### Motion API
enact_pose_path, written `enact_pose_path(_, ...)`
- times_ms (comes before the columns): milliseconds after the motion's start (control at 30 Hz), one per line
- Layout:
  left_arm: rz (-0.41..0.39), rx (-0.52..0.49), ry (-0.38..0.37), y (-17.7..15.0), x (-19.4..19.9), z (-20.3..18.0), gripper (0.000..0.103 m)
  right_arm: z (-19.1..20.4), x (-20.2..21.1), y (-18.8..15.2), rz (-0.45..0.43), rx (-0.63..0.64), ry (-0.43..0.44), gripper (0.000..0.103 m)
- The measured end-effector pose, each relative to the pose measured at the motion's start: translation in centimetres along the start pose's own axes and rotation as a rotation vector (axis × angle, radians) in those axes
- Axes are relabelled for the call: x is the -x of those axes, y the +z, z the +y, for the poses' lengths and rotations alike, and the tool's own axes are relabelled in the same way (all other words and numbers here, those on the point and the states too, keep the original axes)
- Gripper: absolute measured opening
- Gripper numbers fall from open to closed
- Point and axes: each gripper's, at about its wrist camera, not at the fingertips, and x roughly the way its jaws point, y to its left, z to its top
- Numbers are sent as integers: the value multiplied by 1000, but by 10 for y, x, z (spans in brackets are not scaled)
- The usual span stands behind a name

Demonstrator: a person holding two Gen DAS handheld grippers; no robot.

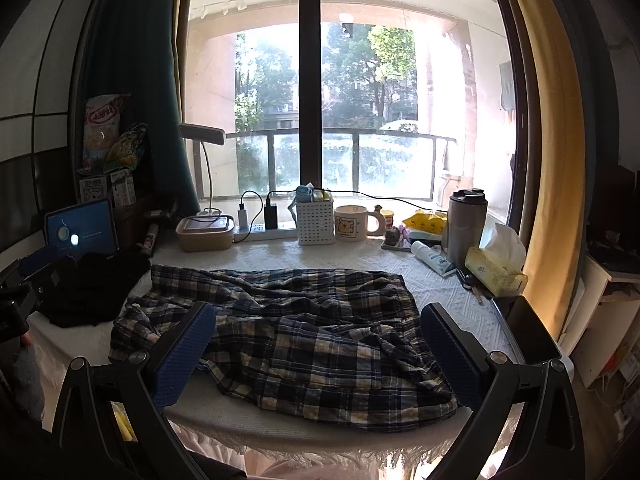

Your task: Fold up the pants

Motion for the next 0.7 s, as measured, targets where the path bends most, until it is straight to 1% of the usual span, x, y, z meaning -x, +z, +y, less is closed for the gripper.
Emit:
enact_pose_path(233,12,2,0,4,1,2,101,-4,2,-1,-8,-9,5,103)
enact_pose_path(300,-3,1,-2,2,-1,1,101,-5,1,-1,-8,-7,4,103)
enact_pose_path(400,4,17,6,-4,-9,5,101,-6,-2,0,-3,4,-1,103)
enact_pose_path(500,58,27,31,-11,-25,15,101,-11,-13,0,11,23,-15,103)
enact_pose_path(633,103,8,98,-10,-55,33,101,-23,-43,-3,64,53,-47,103)
enact_pose_path(667,113,-13,123,-9,-61,38,101,-27,-51,-4,80,55,-49,103)
enact_pose_path(700,142,-45,153,-7,-69,43,101,-32,-59,-5,95,51,-49,103)
